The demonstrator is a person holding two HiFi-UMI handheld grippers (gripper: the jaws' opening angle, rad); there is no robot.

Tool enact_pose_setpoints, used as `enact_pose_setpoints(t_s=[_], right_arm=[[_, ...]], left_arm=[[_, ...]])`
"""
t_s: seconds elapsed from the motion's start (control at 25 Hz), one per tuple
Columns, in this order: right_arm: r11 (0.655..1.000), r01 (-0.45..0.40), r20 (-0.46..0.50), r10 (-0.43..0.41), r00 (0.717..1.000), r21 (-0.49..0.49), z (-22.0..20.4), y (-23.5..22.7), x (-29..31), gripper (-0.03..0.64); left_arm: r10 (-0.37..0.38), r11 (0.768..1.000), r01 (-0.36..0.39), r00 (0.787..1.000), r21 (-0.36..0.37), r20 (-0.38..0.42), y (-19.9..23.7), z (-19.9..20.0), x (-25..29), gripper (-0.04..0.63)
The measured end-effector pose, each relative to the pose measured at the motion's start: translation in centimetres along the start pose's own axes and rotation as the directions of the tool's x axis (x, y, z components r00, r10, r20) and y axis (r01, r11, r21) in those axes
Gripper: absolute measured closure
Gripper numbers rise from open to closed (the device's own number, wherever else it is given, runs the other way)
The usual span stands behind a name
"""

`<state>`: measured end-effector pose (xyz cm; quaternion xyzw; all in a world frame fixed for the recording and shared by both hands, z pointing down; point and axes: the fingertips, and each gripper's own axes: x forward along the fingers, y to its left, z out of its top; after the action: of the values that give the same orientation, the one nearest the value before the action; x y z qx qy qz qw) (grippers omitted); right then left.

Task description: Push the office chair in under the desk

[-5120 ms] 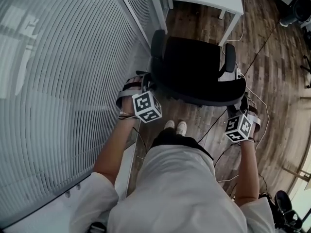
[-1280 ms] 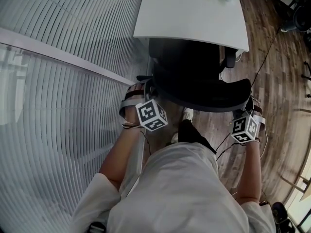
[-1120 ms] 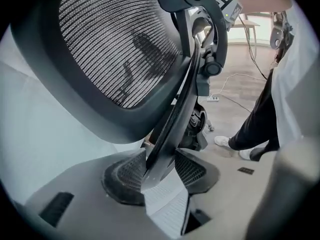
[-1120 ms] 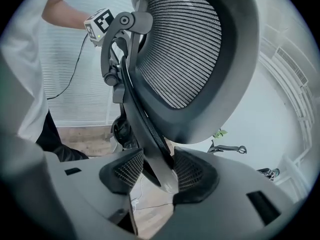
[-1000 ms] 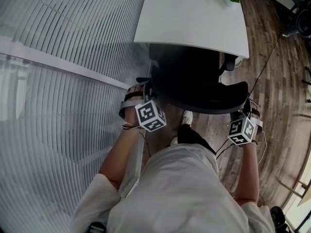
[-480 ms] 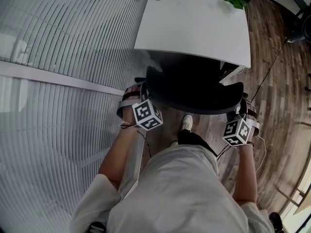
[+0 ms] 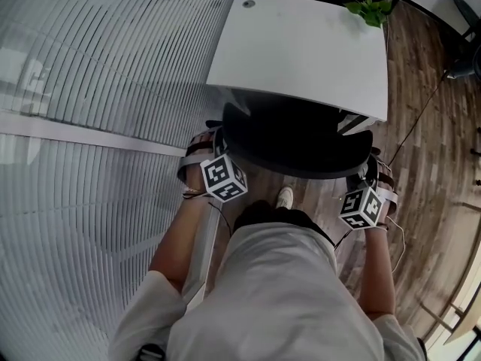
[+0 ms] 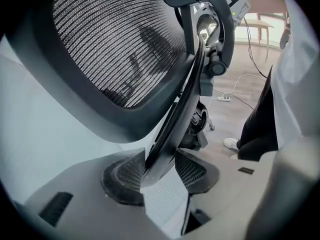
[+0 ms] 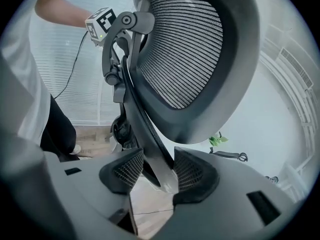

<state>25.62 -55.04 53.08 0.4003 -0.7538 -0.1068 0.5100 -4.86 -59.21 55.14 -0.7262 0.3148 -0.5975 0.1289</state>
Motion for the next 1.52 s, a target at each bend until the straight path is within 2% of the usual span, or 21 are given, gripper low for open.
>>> enact_pose_setpoints(t_s=[0.4, 1.04, 1.52], right_arm=[[1.000, -0.004, -0.008, 0.004, 1.000, 0.001, 1.1, -2.0, 1.3, 0.413], [1.000, 0.001, -0.039, 0.000, 0.999, 0.025, 2.3, -5.1, 6.8, 0.413], [0.999, 0.015, -0.033, -0.013, 0.999, 0.034, 3.2, -5.9, 7.0, 0.411]], left_arm=[[-0.004, 1.000, 0.004, 1.000, 0.002, 0.007, 2.4, 0.7, 0.8, 0.405], [-0.015, 0.999, 0.013, 0.999, 0.030, 0.040, 6.7, 1.2, 6.3, 0.407], [-0.031, 0.999, 0.029, 0.998, 0.045, 0.052, 8.6, 1.6, 6.4, 0.405]])
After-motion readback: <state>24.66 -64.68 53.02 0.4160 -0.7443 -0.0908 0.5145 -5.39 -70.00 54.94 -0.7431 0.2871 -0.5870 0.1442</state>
